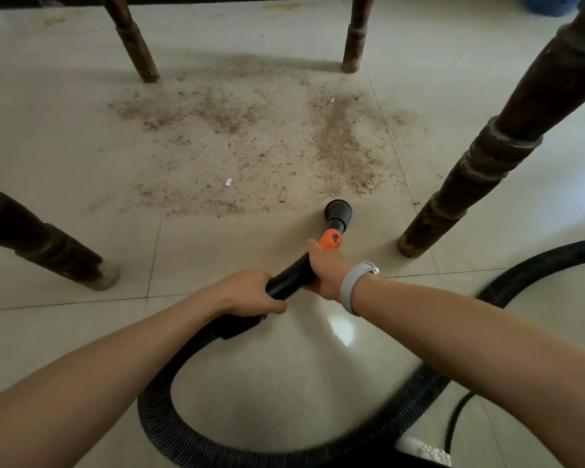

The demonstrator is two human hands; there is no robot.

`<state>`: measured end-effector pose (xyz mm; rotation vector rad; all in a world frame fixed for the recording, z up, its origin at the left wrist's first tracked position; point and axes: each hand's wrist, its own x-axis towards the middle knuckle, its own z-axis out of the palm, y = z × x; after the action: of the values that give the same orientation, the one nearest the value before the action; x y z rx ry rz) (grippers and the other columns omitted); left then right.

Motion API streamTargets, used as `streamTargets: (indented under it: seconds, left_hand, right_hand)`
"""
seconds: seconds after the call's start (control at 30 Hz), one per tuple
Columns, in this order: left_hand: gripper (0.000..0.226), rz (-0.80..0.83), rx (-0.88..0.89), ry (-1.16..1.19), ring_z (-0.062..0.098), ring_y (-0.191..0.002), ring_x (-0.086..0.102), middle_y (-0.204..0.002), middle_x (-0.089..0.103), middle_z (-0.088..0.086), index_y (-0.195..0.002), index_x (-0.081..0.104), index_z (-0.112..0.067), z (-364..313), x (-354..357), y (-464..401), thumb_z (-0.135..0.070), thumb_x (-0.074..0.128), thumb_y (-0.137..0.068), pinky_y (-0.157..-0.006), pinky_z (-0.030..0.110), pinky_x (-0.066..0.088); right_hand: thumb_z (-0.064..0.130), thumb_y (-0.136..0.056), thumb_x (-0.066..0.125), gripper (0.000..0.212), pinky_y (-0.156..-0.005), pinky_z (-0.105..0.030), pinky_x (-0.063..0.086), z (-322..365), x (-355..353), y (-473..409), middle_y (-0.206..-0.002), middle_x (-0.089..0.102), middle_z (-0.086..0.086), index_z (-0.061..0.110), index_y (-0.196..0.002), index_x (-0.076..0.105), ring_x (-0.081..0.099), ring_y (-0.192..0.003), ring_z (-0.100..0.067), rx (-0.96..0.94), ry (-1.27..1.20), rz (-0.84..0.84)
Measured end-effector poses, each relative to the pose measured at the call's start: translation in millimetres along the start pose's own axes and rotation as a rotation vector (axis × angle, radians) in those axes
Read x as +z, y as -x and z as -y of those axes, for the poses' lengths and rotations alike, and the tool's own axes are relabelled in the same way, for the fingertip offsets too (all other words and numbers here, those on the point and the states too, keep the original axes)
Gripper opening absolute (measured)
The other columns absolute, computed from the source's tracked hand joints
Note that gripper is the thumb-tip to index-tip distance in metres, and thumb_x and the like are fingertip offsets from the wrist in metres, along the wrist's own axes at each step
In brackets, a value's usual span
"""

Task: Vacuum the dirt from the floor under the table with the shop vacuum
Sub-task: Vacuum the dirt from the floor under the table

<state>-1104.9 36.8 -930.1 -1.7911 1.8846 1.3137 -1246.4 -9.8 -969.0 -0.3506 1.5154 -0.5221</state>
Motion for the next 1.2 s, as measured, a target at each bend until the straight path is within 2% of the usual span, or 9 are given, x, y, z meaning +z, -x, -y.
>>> streamTargets:
  seconds: [0.07, 0.13, 0.2, 0.27, 0.4, 0.53, 0.83, 0.97, 1.2]
  left_hand:
    - [0.033, -0.096, -0.012, -0.012, 0.012, -0.065, 0.064, -0.075, 0.069, -0.002, -0.096, 0.059, -0.02, 9, -1, 5, -0.051, 0.058, -0.085, -0.066, 0.027, 0.05]
    - [0.043, -0.189, -0.026, -0.065, 0.016, -0.069, 0.065, -0.078, 0.069, 0.001, -0.095, 0.058, -0.019, 14, 1, 10, -0.06, 0.05, -0.087, -0.069, 0.032, 0.051]
    - [0.049, -0.254, -0.045, -0.114, 0.019, -0.071, 0.065, -0.079, 0.067, 0.002, -0.094, 0.057, -0.018, 17, 4, 12, -0.064, 0.045, -0.087, -0.068, 0.034, 0.05]
    - [0.05, -0.28, -0.058, -0.15, 0.021, -0.072, 0.064, -0.079, 0.066, 0.002, -0.093, 0.056, -0.017, 18, 5, 11, -0.065, 0.042, -0.088, -0.066, 0.033, 0.048]
    - [0.05, -0.293, -0.058, -0.178, 0.021, -0.074, 0.063, -0.077, 0.065, 0.001, -0.093, 0.056, -0.018, 20, 7, 8, -0.066, 0.04, -0.088, -0.064, 0.031, 0.045]
    - [0.052, -0.285, -0.039, -0.146, 0.018, -0.07, 0.063, -0.077, 0.067, 0.0, -0.092, 0.056, -0.018, 30, 6, 5, -0.067, 0.04, -0.088, -0.069, 0.034, 0.05]
    - [0.051, -0.305, -0.034, -0.124, 0.017, -0.069, 0.063, -0.077, 0.068, -0.001, -0.091, 0.056, -0.018, 45, 4, 11, -0.066, 0.039, -0.088, -0.067, 0.033, 0.049]
    - [0.05, -0.299, -0.083, -0.095, 0.015, -0.068, 0.063, -0.076, 0.067, -0.001, -0.09, 0.055, -0.019, 65, 4, 26, -0.066, 0.04, -0.087, -0.067, 0.032, 0.05]
    - [0.042, -0.329, -0.165, 0.006, 0.013, -0.065, 0.064, -0.075, 0.068, -0.002, -0.089, 0.055, -0.023, 104, 4, 52, -0.063, 0.044, -0.088, -0.065, 0.03, 0.052]
  right_hand:
    - [0.028, -0.097, 0.046, 0.026, -0.057, -0.036, 0.05, 4, 11, -2, -0.093, 0.05, -0.011, 0.007, -0.11, 0.04, 0.055, -0.085, -0.027, -0.006, 0.039, 0.035]
    - [0.028, -0.097, 0.046, 0.023, -0.056, -0.037, 0.05, 7, 20, -6, -0.102, 0.051, -0.013, 0.006, -0.104, 0.043, 0.056, -0.095, -0.031, -0.009, 0.054, 0.048]
    - [0.028, -0.096, 0.046, 0.021, -0.053, -0.037, 0.05, 7, 26, -9, -0.106, 0.052, -0.015, 0.008, -0.092, 0.043, 0.057, -0.1, -0.033, -0.003, 0.065, 0.044]
    - [0.03, -0.096, 0.047, 0.022, -0.055, -0.038, 0.051, 7, 31, -11, -0.109, 0.054, -0.016, 0.008, -0.091, 0.044, 0.058, -0.101, -0.033, 0.004, 0.057, 0.053]
    - [0.036, -0.094, 0.05, 0.035, -0.06, -0.039, 0.051, 5, 30, -14, -0.113, 0.053, -0.014, 0.009, -0.114, 0.042, 0.057, -0.099, -0.032, 0.01, -0.012, 0.074]
    - [0.044, -0.093, 0.05, 0.039, -0.066, -0.039, 0.052, 3, 26, -17, -0.106, 0.054, -0.012, 0.011, -0.114, 0.044, 0.057, -0.095, -0.029, 0.022, -0.087, 0.117]
    - [0.037, -0.092, 0.048, 0.03, -0.068, -0.039, 0.054, 4, 46, -21, -0.098, 0.052, -0.011, 0.012, -0.107, 0.042, 0.057, -0.095, -0.03, 0.005, -0.034, 0.093]
    - [0.037, -0.094, 0.046, 0.031, -0.058, -0.037, 0.051, -4, 68, -17, -0.105, 0.053, -0.012, 0.011, -0.111, 0.041, 0.057, -0.098, -0.031, 0.025, 0.019, 0.096]
    - [0.036, -0.095, 0.045, 0.036, -0.049, -0.036, 0.05, -17, 117, -6, -0.121, 0.052, -0.015, 0.01, -0.119, 0.04, 0.057, -0.103, -0.033, 0.054, 0.098, 0.17]
